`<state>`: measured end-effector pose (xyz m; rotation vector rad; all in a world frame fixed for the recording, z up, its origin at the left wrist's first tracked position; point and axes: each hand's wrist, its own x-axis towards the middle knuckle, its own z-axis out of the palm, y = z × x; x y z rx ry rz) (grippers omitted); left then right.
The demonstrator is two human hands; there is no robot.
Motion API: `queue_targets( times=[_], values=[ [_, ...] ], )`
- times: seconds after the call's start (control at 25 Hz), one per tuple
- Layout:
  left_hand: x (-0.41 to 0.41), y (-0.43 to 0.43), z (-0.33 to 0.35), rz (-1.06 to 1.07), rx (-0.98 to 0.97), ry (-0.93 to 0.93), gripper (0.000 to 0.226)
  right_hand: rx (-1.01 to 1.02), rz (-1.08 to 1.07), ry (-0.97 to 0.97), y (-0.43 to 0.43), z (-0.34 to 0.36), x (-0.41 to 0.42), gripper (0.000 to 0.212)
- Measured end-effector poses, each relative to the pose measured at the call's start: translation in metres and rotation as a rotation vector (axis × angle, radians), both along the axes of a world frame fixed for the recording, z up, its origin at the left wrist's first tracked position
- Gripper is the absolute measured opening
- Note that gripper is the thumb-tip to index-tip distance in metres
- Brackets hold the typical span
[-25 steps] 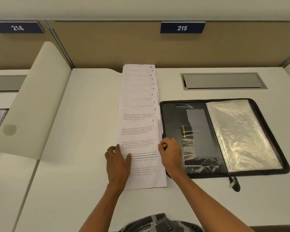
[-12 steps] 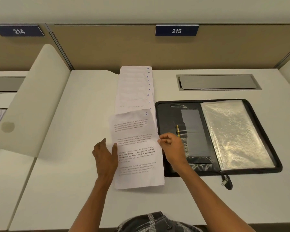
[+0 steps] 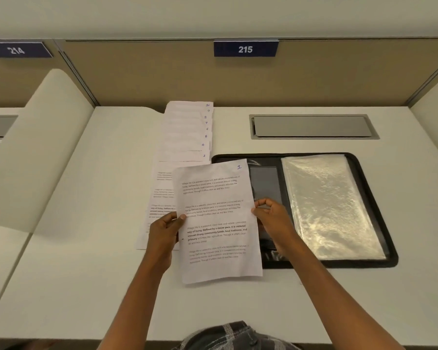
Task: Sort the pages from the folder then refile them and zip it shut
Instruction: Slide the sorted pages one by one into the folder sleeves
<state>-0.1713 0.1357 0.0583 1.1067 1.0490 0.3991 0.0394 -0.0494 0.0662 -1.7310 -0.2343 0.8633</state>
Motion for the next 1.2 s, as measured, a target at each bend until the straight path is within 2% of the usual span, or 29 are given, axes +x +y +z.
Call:
queue_targets(
  times=[0.08,0.2,0.44,0.6,0.68,0.8,0.96,1.08,1.2],
  values=[
    [0.02,-0.022,0.0,-0.016,-0.019,-0.005,0.02,0.002,0.059,0.047,-0.021,-0.001,0.022,0.013],
    [0.054,-0.053,0.002,-0.056,-0.045,0.007,0.02,0.063,0.175,0.099,-0.054,0.0,0.053,0.037],
    [0.128,-0.11,0.0,-0.145,-0.033,0.061,0.016,0.016,0.26,0.07,-0.107,0.0,0.121,0.037],
    [0.177,-0.129,-0.009,-0.209,0.305,0.158,0.012,-0.009,0.206,0.066,-0.14,-0.005,0.171,0.04],
    [0.204,-0.132,-0.013,-0.209,0.458,0.237,0.023,-0.019,0.146,0.07,-0.155,-0.008,0.197,0.044],
    [0.25,-0.126,-0.022,-0.298,0.622,0.328,0.033,-0.047,0.092,0.05,-0.173,-0.011,0.227,0.042],
    [0.318,-0.106,-0.035,-0.488,0.856,0.303,0.027,-0.076,0.062,0.042,-0.183,-0.018,0.257,0.039],
    [0.363,-0.091,-0.045,-0.571,0.967,0.358,0.037,-0.115,0.029,-0.019,-0.184,-0.023,0.271,0.029],
    [0.393,-0.083,-0.057,-0.638,1.057,0.343,0.034,-0.15,0.039,-0.048,-0.189,-0.021,0.288,0.027]
  ],
)
